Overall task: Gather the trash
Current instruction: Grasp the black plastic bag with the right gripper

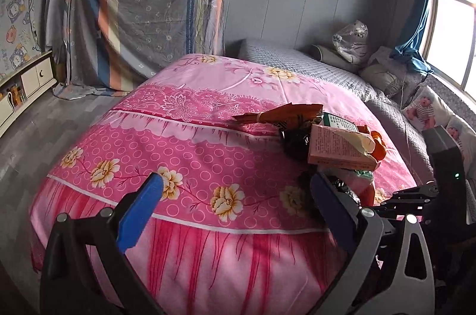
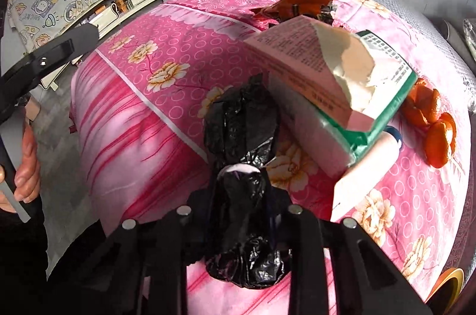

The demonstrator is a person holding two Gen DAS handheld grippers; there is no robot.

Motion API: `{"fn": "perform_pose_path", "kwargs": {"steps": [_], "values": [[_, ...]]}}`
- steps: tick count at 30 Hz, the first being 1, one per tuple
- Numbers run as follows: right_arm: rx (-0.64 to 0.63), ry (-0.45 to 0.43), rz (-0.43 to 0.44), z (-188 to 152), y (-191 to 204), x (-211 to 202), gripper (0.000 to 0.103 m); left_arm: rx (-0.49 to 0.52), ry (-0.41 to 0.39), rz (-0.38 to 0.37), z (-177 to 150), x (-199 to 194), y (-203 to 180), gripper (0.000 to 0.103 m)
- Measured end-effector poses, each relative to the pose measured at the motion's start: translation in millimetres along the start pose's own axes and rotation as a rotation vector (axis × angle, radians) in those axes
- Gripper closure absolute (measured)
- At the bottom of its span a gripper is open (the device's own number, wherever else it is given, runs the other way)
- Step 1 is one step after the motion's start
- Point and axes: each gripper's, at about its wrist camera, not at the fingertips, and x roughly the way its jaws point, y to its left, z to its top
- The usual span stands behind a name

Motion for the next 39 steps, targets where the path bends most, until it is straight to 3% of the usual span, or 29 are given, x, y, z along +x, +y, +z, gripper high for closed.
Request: {"fn": "perform_pose_path", "kwargs": {"steps": [3, 5, 9, 14, 20, 27, 33, 39], "values": [[0.07, -0.069, 0.108, -15.6, -20.9, -41.3, 0.079, 0.043, -0.005, -0.005, 4.0, -4.0, -15.2, 0.008], [0.126, -0.153, 0.129, -32.4, -42.5, -76.6, 0.079, 0.086, -0.004, -0.021, 8.1, -4.1, -31.2, 0.008], [0.271, -0.332, 0.028, -74.1, -91.3, -140.3, 0.078, 0.19, 0.009, -0.08, 17.5, 7.6, -77.8, 0.008], [0.395, -0.446, -0.043, -126.5, -131.6, -182.9, 0.078, 0.325, 0.026, -0.17, 26.8, 31.0, -152.8, 0.008], [0.467, -0.477, -0.044, -164.1, -158.7, -190.4, 0.078, 0.418, 0.073, -0.23, 32.1, 62.3, -222.8, 0.008], [0.505, -0.513, -0.02, -190.0, -174.9, -195.7, 0.078, 0.505, 0.156, -0.218, 35.6, 109.5, -285.3, 0.008], [0.525, -0.512, -0.014, -203.9, -182.5, -194.9, 0.078, 0.519, 0.232, -0.209, 30.9, 159.7, -310.0, 0.009], [0.55, -0.518, -0.017, -209.8, -191.7, -194.4, 0.078, 0.487, 0.282, -0.181, 24.1, 192.8, -315.3, 0.021]]}}
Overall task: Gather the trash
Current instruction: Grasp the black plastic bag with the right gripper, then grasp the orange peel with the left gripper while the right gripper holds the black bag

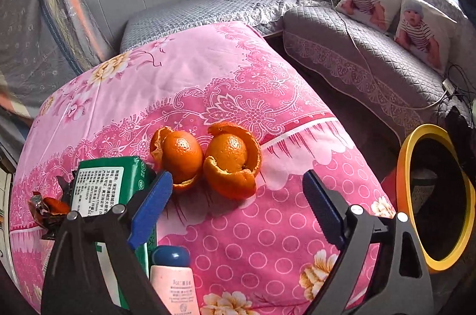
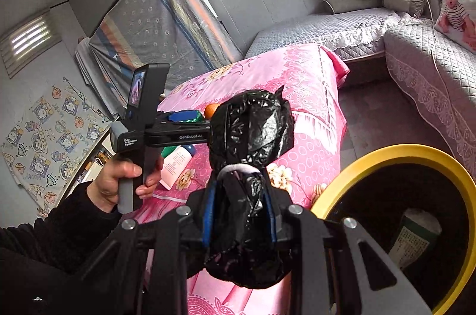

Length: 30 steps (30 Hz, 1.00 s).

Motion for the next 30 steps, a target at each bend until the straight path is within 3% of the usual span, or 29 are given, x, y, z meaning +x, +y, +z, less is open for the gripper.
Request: {"fn": "perform_pose_path", "kwargs": {"steps": [2, 7, 13, 15, 16, 18, 23, 30], "values": [[0.006, -0.003, 0.001, 0.6, -0.4, -1.2, 0.078, -0.019, 0.024, -0.004, 2.5, 10.7, 2.6, 0.03], [0.016, -0.002, 0.001, 0.0, -1.1, -0.7, 0.078, -0.02, 0.053, 0.014, 7.5, 27.6, 3.2, 0.033], [0.03, -0.003, 0.003, 1.7, -4.6, -0.2, 0.078, -0.013, 0.093, 0.04, 9.5, 46.9, 6.4, 0.044], [0.03, -0.006, 0.004, 1.9, -2.2, -1.8, 0.078, -0.033, 0.108, 0.024, 11.2, 53.5, 12.3, 0.056], [0.031, -0.009, 0.005, 2.2, -1.3, -2.5, 0.078, -0.045, 0.105, 0.016, 12.1, 54.0, 14.9, 0.057], [0.028, -0.012, 0.004, 1.9, 0.3, -3.1, 0.078, -0.047, 0.089, 0.02, 13.4, 51.1, 16.1, 0.064], [0.02, -0.009, 0.0, 4.7, 3.8, -2.8, 0.078, -0.101, 0.055, -0.027, 11.7, 33.6, 21.3, 0.069], [-0.013, 0.012, -0.007, 6.5, 17.9, 2.2, 0.078, -0.158, -0.103, -0.054, -0.7, -41.7, 23.8, 0.069]]}}
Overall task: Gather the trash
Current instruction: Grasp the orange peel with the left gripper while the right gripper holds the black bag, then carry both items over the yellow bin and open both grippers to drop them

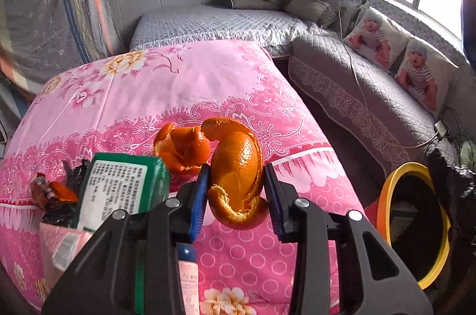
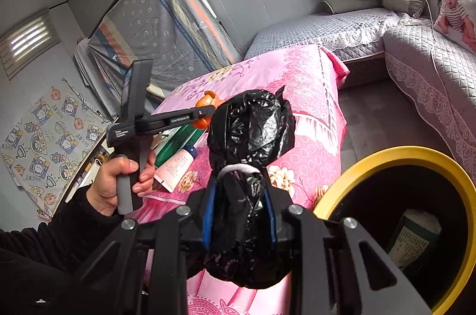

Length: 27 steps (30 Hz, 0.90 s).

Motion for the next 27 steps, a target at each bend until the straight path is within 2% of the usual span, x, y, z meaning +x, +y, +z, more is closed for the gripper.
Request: {"fn": "perform_pose_path", "kwargs": {"steps": [4, 11, 17, 27], "values": [[-0.014, 0.014, -0.012, 0.6, 9.0, 4.7, 0.078, 0.008, -0.078, 0.055, -15.3, -41.7, -1.6, 0.069], [-0.019, 0.011, -0.048, 6.3, 17.8, 7.7, 0.078, 0.039, -0.138, 0.124, -41.7, -90.8, -7.1, 0.069], [0.008, -0.017, -0.108, 10.3, 12.5, 3.9, 0.078, 0.057, -0.163, 0.072, -50.3, -114.4, -19.6, 0.069], [0.058, -0.075, -0.191, 10.2, -16.5, -15.6, 0.078, 0.123, -0.211, 0.004, -46.1, -133.3, -64.7, 0.069]]}}
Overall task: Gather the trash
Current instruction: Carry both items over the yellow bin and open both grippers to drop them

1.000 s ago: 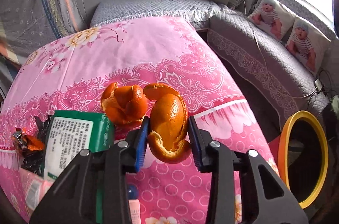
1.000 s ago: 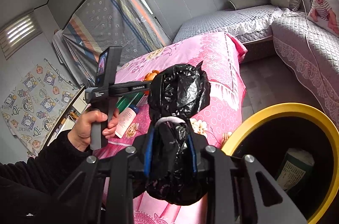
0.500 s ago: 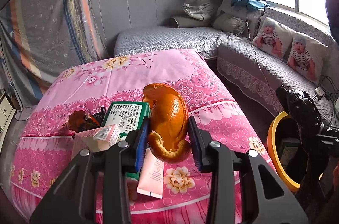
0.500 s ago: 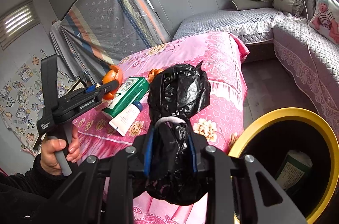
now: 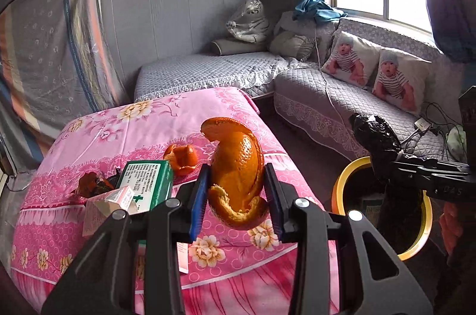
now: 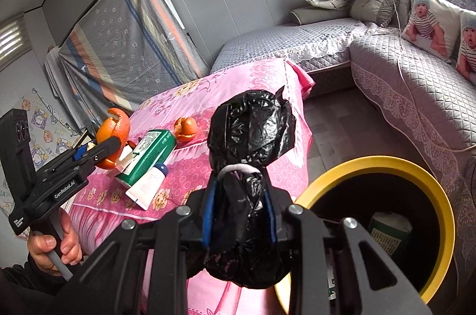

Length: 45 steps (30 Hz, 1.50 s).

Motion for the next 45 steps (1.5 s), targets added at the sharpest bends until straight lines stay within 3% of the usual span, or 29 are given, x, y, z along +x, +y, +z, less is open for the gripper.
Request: {"fn": "perform_pose_path", "kwargs": {"steps": [9, 18, 33, 45], "values": [[0.069, -0.044, -0.072, -3.5, -38.5, -14.2, 0.078, 0.078, -0.003, -0.067, 10.5, 9.4, -44.0, 0.069], [0.107, -0.076, -0.205, -13.1, -72.6, -25.5, 0.078, 0.155, 0.018, -0.138, 9.4, 23.1, -90.3, 0.069], [0.146, -0.049, -0.342, -35.2, -108.2, -21.6, 0.078, 0.236, 0.08, -0.241, -0.1, 54.9, -140.4, 0.069], [0.192, -0.008, -0.373, -43.0, -126.6, -13.5, 0.078, 0.257, 0.125, -0.281, -6.3, 72.7, -161.4, 0.068]]}}
